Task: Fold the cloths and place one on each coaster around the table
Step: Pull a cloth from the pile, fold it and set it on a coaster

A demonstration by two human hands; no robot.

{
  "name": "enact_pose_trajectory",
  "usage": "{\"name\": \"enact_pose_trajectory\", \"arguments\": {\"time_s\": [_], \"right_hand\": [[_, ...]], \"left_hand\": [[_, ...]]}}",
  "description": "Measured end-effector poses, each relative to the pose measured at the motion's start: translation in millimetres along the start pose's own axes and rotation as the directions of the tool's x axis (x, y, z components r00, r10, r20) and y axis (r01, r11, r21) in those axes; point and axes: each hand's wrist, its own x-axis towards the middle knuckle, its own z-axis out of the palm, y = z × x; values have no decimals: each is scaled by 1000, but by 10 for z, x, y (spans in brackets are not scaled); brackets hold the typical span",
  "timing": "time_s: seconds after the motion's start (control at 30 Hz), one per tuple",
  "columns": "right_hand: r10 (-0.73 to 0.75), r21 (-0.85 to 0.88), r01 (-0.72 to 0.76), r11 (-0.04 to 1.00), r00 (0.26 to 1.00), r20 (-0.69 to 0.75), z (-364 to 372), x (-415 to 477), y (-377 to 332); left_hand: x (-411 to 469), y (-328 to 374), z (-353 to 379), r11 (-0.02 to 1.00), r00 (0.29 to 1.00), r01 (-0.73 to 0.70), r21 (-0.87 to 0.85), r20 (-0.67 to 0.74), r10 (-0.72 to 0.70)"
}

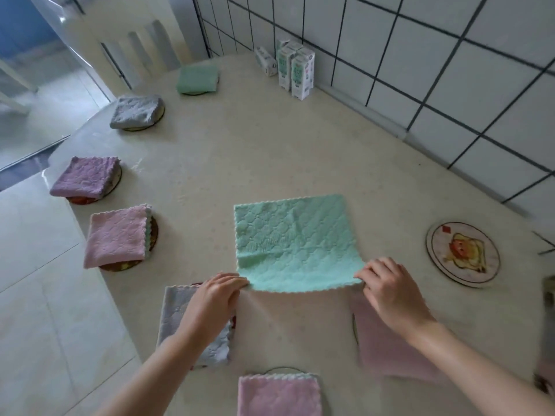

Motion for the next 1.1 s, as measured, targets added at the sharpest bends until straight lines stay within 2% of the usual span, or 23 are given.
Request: {"name": "enact_pose_trajectory", "arguments": {"time_s": [0.1, 0.2, 0.27, 0.43, 0.67, 0.83, 0.93, 1.1], "right_hand": [[77, 170, -83, 982, 996, 42, -50, -265, 24], [238, 416, -247, 875, 968, 76, -85, -345, 80], [287, 507, -281, 814, 955, 70, -113, -298, 98], [340, 605, -313, 733, 938, 73, -155, 86, 135], [457, 696, -399, 597, 882, 113, 65, 907, 315], [501, 712, -502, 491, 831, 240, 367, 1342, 517], [487, 663, -528, 531, 830, 271, 535, 1475, 607], [499, 580, -553, 598, 824, 270, 680, 1606, 673]], "left_hand": [[-127, 99, 40, 994, 996, 89, -67, 20, -88], [-174, 164, 80, 949, 962, 274, -156, 54, -269], [-148, 182, 102, 896, 926, 376, -235, 60, -373], [224, 173, 9, 662, 826, 510, -550, 99, -554], [878, -77, 152, 475, 702, 550, -686, 72, -709], [1138, -280, 401, 520, 677, 616, -592, 61, -733], [1203, -357, 498, 575, 666, 650, -496, 8, -746], [1292, -418, 547, 601, 658, 673, -430, -22, -753]]}}
